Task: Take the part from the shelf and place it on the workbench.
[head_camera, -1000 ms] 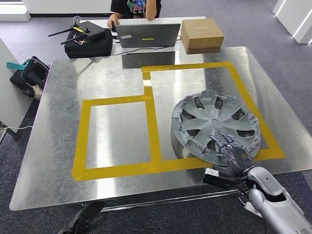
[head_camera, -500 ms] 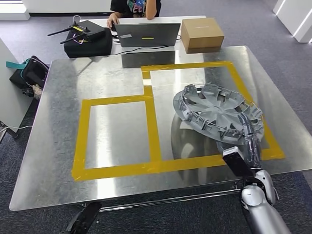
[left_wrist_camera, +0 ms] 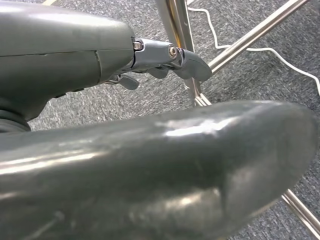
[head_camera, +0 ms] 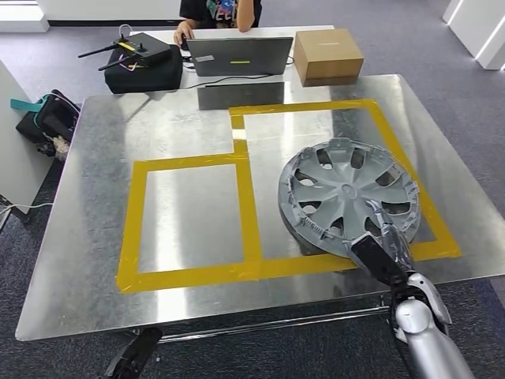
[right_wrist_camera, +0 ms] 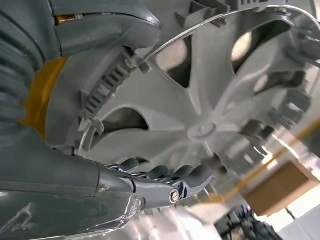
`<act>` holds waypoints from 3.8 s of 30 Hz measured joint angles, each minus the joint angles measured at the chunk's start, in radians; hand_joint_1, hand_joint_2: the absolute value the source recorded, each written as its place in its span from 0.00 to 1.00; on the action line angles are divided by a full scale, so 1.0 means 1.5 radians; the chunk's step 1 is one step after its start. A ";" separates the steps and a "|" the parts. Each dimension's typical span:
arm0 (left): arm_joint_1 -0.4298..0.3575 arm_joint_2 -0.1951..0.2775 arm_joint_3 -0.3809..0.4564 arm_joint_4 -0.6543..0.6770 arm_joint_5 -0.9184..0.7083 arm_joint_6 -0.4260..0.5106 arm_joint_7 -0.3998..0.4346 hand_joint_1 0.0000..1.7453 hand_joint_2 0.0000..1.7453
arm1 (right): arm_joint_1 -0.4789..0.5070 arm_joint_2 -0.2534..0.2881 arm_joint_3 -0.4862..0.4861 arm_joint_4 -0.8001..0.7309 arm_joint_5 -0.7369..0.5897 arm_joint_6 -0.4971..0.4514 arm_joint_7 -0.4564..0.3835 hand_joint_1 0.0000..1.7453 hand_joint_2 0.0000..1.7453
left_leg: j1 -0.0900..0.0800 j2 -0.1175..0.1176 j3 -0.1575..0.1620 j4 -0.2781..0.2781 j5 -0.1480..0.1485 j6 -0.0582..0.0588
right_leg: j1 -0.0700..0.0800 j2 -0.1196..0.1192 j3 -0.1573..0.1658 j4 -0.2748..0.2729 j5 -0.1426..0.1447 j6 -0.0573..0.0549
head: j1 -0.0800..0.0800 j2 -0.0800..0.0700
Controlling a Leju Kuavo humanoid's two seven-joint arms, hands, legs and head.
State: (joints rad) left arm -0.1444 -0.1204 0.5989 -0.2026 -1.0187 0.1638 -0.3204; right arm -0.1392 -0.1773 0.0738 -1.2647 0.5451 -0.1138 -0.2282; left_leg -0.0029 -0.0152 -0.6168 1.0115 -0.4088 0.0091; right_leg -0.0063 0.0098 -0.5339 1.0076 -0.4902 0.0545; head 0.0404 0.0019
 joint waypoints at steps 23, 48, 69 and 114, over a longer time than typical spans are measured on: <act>0.008 -0.006 0.010 0.000 0.054 -0.007 -0.023 0.00 0.00 | 0.148 -0.003 0.016 -0.384 -0.025 -0.229 -0.209 0.00 0.75 | 0.000 0.000 0.000 -0.001 -0.002 -0.002 | 0.000 0.000 -0.006 0.000 -0.002 -0.002 | 0.000 0.000; 0.054 -0.016 0.107 0.001 0.118 0.024 0.254 0.00 0.00 | 0.167 0.003 -0.057 -0.546 -0.128 -0.209 -0.245 0.00 0.00 | -0.001 -0.001 0.000 0.000 -0.004 0.000 | -0.002 0.000 -0.002 -0.001 -0.003 0.000 | 0.000 0.000; 0.054 -0.010 0.108 0.001 0.101 0.005 0.253 0.00 0.00 | 0.159 0.007 -0.048 -0.530 -0.132 -0.226 -0.240 0.00 0.00 | -0.001 -0.003 0.006 -0.008 0.006 -0.009 | -0.010 0.005 -0.014 0.011 0.007 0.004 | 0.002 0.000; 0.048 -0.026 0.123 0.001 0.107 -0.012 0.228 0.00 0.00 | 0.139 0.010 -0.058 -0.542 -0.110 -0.234 -0.228 0.00 0.00 | 0.005 -0.001 0.073 -0.024 -0.046 -0.019 | -0.001 -0.006 -0.034 -0.007 0.046 -0.006 | -0.004 0.000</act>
State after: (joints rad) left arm -0.0725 -0.1590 0.7832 -0.2007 -0.8578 0.1460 0.0214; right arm 0.0686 -0.1629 -0.0134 -2.0772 0.3807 -0.4648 -0.5709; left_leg 0.0040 -0.0164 -0.5066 0.9752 -0.4779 -0.0196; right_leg -0.0074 0.0012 -0.5842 0.9964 -0.4218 0.0459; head 0.0340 0.0019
